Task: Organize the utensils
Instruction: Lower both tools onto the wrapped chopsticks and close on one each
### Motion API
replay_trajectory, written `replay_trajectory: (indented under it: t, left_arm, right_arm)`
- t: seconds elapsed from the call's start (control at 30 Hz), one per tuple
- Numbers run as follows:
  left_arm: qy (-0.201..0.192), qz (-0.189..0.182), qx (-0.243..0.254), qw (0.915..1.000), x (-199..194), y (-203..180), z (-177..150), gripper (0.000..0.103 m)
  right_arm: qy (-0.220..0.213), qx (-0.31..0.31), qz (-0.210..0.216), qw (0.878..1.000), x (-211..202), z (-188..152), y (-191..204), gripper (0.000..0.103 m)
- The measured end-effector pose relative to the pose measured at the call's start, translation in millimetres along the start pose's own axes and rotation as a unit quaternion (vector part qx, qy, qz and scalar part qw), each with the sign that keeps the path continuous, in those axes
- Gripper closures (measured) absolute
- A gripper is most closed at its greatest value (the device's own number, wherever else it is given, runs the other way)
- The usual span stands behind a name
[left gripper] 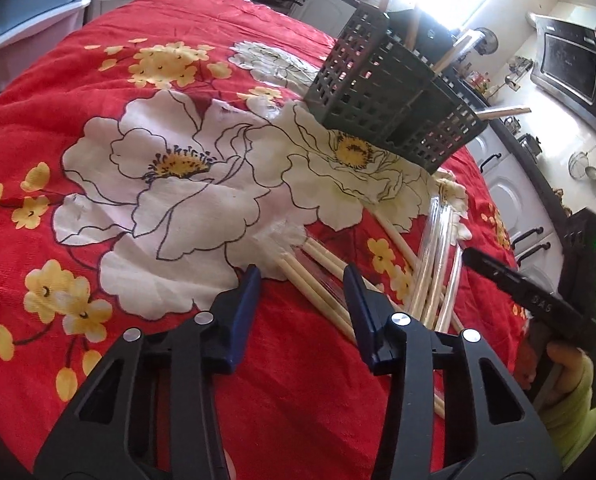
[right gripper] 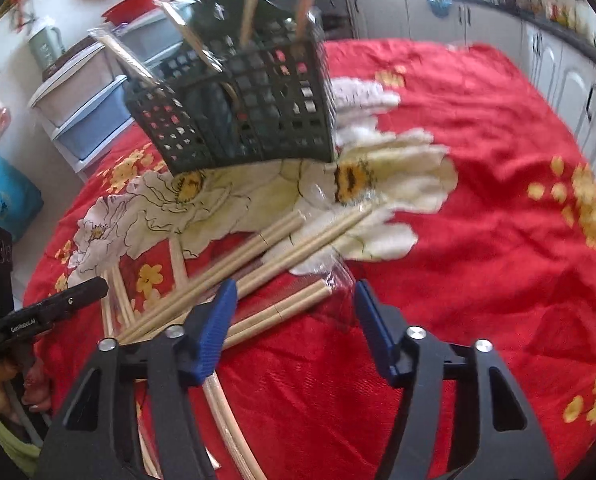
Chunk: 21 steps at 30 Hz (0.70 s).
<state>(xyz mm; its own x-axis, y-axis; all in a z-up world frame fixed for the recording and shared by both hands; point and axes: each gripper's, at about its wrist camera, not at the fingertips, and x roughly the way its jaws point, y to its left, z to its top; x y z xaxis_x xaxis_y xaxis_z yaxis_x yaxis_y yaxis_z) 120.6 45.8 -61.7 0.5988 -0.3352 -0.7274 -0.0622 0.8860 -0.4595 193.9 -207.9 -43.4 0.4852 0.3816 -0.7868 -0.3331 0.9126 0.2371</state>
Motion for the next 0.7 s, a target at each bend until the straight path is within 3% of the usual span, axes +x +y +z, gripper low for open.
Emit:
replay_trajectory:
  t: [0.27,0.33,0.53,0.7]
  left_arm:
    - [0.001,-0.004,-0.005,1.0000,2,2,3,0.068]
    - [0.002,-0.007,-0.007,1.0000,3,3,4,0.069]
    - [0.001,-0.002,-0.016,0.9999,4,11,7,0.084]
    - [0.001,-0.009,-0.028,0.9996,4,17,8,0.091]
  right_arm:
    - [0.017,0.045,0.017,0.999,13,2,-8,0.062]
    - [0.016,0.049,0.017,0.999,14,3,-9,0.070]
    - [0.013,0.082,0.024,0.996,16,5,-24,0.089]
    - [0.010,0.098,0.033,0.995,15,5,-30,0.091]
